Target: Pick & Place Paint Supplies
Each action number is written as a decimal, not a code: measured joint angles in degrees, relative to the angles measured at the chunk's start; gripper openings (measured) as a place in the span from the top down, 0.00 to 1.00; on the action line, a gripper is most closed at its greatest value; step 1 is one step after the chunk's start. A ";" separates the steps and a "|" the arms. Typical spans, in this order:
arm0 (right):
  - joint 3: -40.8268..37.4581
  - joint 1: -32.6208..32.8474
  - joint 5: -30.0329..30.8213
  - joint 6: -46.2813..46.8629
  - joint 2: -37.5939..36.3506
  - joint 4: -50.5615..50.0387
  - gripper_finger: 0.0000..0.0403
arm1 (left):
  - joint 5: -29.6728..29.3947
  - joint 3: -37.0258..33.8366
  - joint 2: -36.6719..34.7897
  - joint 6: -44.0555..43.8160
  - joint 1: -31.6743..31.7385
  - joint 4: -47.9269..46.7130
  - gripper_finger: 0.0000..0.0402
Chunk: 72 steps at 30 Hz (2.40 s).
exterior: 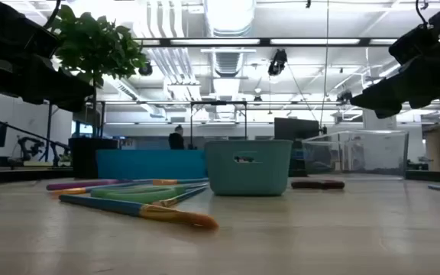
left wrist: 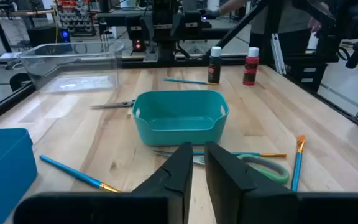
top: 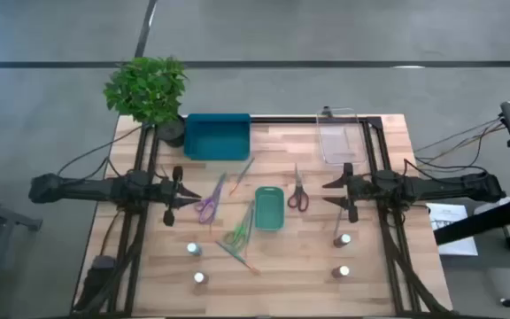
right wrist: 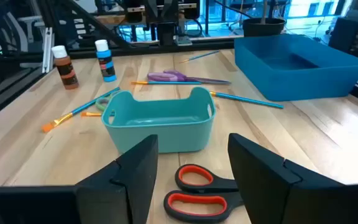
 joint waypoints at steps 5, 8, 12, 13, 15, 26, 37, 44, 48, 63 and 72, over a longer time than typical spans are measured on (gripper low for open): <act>0.00 0.02 0.02 -0.03 0.00 -0.02 0.52 | 0.00 0.02 0.00 0.00 -0.02 0.00 0.87; 0.00 0.02 0.02 0.18 0.00 0.00 0.52 | 0.00 0.02 0.00 0.00 -0.02 0.00 0.87; 0.00 0.02 0.01 -0.04 0.00 -0.01 0.52 | 0.01 0.00 0.00 0.02 -0.01 0.00 0.87; 0.00 0.02 0.02 -0.01 0.00 -0.01 0.52 | 0.00 0.02 0.00 0.03 -0.01 0.00 0.87; 0.00 0.02 0.02 0.22 0.00 0.00 0.52 | 0.00 0.00 0.00 0.06 0.00 0.00 0.87; 0.00 0.01 0.01 -0.03 0.00 -0.01 0.52 | 0.02 0.00 0.00 0.17 0.00 0.00 0.87; 0.00 0.02 0.02 0.17 0.00 -0.02 0.52 | 0.01 0.01 0.00 0.15 -0.01 0.00 0.87; 0.00 0.02 0.00 2.30 -0.09 0.74 0.52 | 0.00 0.00 0.00 0.15 -0.02 0.00 0.87; 0.00 0.02 -0.02 18.03 -0.04 0.91 0.52 | 0.00 0.00 0.00 0.15 -0.01 0.00 0.87; 0.00 0.02 6.01 53.67 0.02 13.07 0.52 | 0.01 0.01 0.00 0.01 -0.01 0.00 0.87; 0.00 0.11 10.96 50.35 0.00 31.47 0.52 | 0.01 0.01 0.00 0.15 0.00 0.04 0.87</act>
